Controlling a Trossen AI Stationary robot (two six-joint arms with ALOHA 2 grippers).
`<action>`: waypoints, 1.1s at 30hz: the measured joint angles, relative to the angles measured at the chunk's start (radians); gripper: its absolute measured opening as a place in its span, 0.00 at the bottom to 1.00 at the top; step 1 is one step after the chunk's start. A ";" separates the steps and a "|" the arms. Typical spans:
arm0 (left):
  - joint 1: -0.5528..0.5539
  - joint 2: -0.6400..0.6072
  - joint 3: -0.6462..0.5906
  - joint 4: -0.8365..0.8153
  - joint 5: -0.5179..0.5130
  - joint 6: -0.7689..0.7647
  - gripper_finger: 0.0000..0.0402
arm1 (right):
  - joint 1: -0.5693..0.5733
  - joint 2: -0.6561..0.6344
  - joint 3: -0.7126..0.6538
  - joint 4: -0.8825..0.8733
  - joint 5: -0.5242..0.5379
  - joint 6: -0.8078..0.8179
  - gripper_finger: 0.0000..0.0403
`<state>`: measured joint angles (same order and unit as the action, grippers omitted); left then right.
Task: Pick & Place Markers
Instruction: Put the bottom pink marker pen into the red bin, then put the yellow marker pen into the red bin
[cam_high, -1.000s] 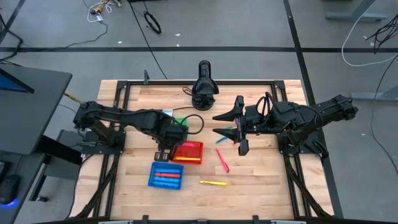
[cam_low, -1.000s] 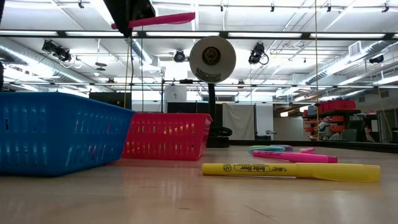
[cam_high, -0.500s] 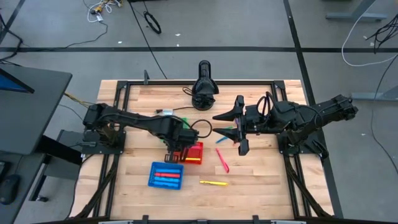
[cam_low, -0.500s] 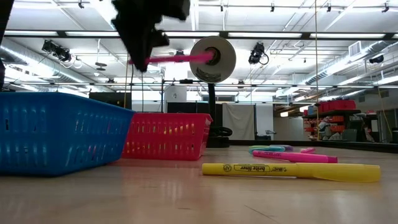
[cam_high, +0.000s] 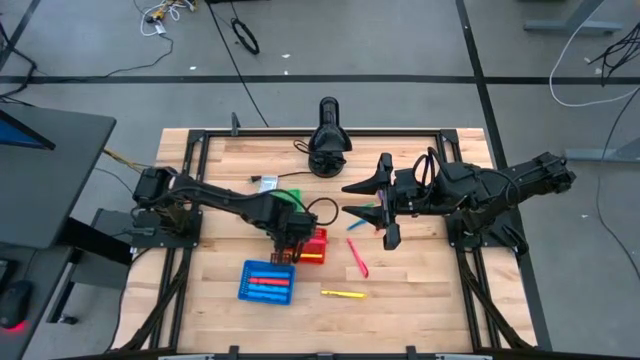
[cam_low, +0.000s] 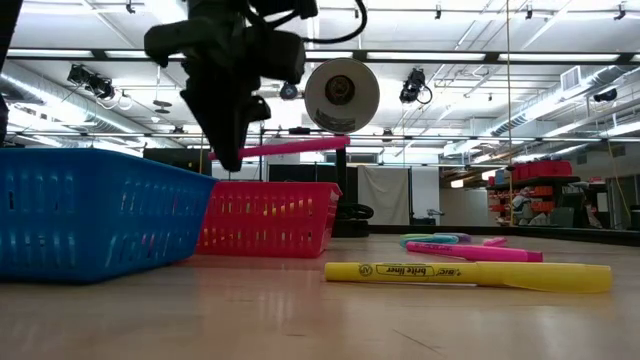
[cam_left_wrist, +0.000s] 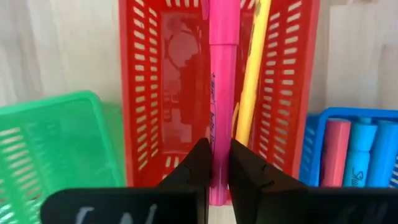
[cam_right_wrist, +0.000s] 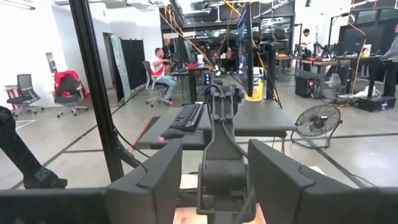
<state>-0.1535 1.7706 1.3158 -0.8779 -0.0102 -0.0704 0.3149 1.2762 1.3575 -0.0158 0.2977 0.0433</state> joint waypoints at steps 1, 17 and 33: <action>0.000 0.000 -0.011 0.020 0.005 -0.001 0.09 | 0.000 0.000 0.000 0.000 0.000 0.000 0.46; 0.005 0.000 -0.132 0.197 0.090 -0.049 0.11 | 0.000 0.000 0.000 0.000 0.000 0.001 0.46; 0.006 0.000 -0.132 0.191 0.102 -0.049 0.41 | 0.000 0.000 0.000 -0.001 0.000 0.000 0.46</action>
<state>-0.1478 1.7706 1.1839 -0.6868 0.0917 -0.1196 0.3149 1.2762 1.3575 -0.0165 0.2976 0.0433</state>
